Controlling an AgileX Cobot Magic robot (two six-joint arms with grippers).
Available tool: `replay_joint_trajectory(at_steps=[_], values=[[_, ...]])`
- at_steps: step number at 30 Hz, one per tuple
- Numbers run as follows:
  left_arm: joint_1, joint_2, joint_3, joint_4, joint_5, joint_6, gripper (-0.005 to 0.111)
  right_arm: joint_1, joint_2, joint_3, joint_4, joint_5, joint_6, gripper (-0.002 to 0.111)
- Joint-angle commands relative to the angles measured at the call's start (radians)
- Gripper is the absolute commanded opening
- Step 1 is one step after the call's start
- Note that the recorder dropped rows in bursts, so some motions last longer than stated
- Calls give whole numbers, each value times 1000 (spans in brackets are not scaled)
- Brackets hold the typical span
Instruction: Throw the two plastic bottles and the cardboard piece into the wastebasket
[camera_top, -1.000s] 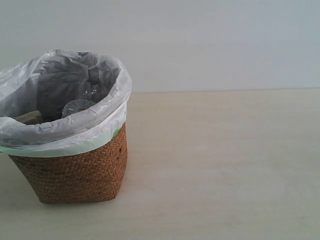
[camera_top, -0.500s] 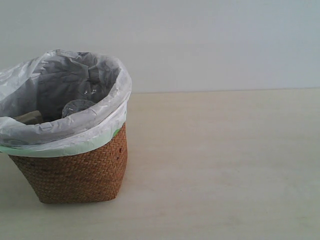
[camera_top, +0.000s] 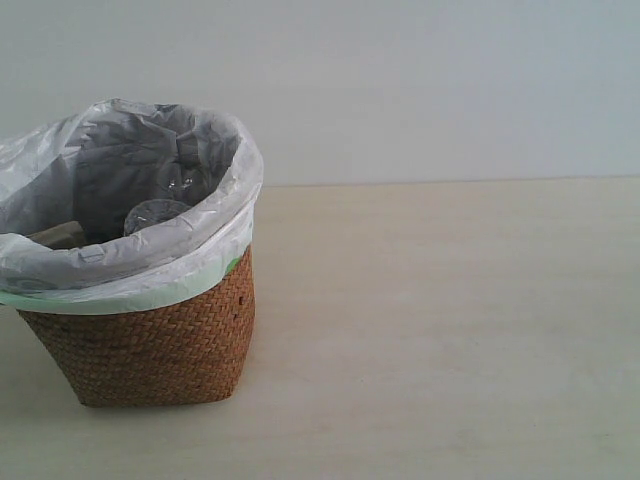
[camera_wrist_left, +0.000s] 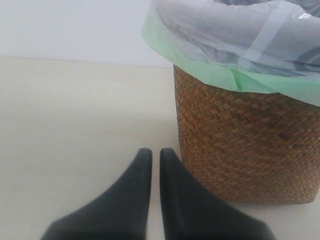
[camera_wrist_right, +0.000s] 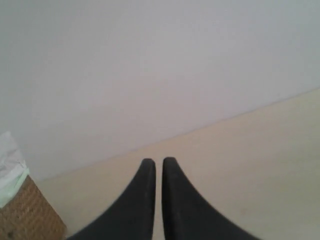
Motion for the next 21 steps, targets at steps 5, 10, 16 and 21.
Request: replay_joint_trajectory(at_steps=[5,10,16,21], values=[[3,-2,3,2,-3,-9,6,-1,-5,0,-197,283,-4,1],[3,-2,3,2,-3,-9,6,-1,-5,0,-197,283,-4,1],[3,-2,3,2,-3,-9,6,-1,-5,0,-158,282,-4,1],[3,-2,3,2,-3,-9,6,-1,-5,0,-65,281,-4,1]])
